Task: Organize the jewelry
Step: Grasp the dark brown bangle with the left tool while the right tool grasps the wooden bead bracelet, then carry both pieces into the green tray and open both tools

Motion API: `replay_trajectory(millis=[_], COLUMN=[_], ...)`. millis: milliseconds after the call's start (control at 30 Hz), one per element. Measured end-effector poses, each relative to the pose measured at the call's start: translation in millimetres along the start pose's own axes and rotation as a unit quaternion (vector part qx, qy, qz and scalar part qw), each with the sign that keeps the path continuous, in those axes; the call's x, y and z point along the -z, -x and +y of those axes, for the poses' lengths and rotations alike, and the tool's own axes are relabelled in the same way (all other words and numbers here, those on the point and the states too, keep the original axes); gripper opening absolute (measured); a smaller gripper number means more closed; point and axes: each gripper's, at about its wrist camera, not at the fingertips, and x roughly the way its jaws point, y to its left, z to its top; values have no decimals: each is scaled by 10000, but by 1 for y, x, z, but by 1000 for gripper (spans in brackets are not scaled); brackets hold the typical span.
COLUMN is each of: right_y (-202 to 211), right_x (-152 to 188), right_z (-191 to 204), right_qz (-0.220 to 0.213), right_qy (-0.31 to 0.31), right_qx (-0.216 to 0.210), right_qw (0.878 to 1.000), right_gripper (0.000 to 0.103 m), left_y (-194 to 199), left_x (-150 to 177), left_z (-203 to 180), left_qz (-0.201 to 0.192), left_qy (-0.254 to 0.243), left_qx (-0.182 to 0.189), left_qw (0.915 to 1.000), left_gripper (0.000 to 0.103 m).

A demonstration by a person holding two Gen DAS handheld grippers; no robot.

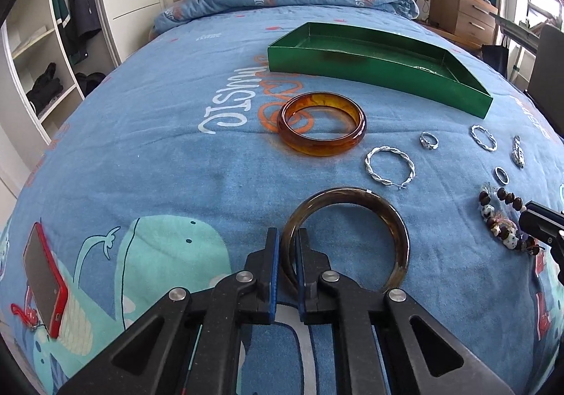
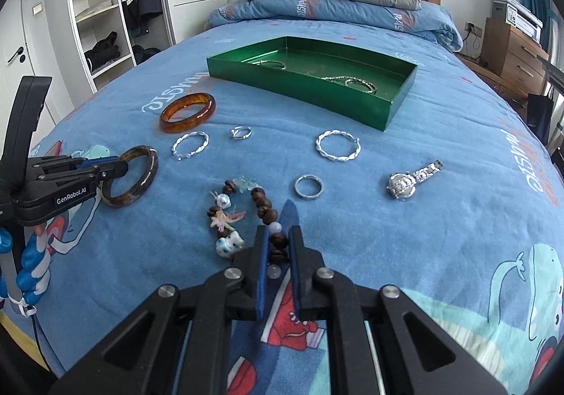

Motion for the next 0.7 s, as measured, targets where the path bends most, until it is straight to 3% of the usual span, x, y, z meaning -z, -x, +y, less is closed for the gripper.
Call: replay_trajectory(millis=[467, 700], right_y=[51, 41], right_x=[-34, -96], right_z=[0, -28], right_qz=[-615, -902], right_qy=[139, 201], right_qx=[76, 436], right_qw=[9980, 9948], right_gripper=[10, 10], left_y=[35, 38], left_x=[-16, -75], left_z=[-14, -17], left_qz=[-339, -542], left_qy=[-217, -163], left_qx=[69, 271], left_qw=[9992, 9980], left_gripper=[8, 8])
